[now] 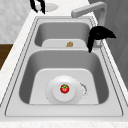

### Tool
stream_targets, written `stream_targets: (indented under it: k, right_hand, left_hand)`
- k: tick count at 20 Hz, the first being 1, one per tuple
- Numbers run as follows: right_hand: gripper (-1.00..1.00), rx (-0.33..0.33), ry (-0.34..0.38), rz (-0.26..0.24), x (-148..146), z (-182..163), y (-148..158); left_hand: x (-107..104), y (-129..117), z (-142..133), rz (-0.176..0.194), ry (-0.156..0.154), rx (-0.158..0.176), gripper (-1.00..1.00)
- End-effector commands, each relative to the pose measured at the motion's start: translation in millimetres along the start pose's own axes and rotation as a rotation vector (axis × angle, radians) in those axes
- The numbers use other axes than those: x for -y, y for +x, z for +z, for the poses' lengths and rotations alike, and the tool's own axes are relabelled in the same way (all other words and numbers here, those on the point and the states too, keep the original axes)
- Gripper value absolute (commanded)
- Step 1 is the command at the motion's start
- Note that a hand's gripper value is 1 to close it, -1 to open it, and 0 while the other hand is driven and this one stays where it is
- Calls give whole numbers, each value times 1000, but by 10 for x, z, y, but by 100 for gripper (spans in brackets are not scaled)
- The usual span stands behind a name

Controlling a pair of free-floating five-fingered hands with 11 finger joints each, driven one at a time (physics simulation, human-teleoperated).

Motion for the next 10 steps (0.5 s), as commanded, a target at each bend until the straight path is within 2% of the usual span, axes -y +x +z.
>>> stream_targets:
  k: [1,2,3,4,5,6,8,10]
  right_hand:
    - [-100,-14,121,13,-46,-154,-123]
    - [-100,-17,133,13,-31,-183,-131]
    - [100,-18,144,13,-17,-211,-147]
    - [100,12,94,95,24,-173,-95]
    - [100,29,85,90,74,-193,-82]
    - [100,36,106,82,119,-220,-76]
    - [100,38,228,45,158,-192,-171]
    - [100,43,305,2,87,-122,-297]
  left_hand:
    - [0,0,0,0,0,0,0]
    - [0,0,0,0,0,0,0]
    - [0,0,0,0,0,0,0]
    - [0,0,0,0,0,0,0]
    - [0,0,0,0,0,0,0]
    - [0,0,0,0,0,0,0]
    - [0,0,0,0,0,0,0]
    - [0,0,0,0,0,0,0]
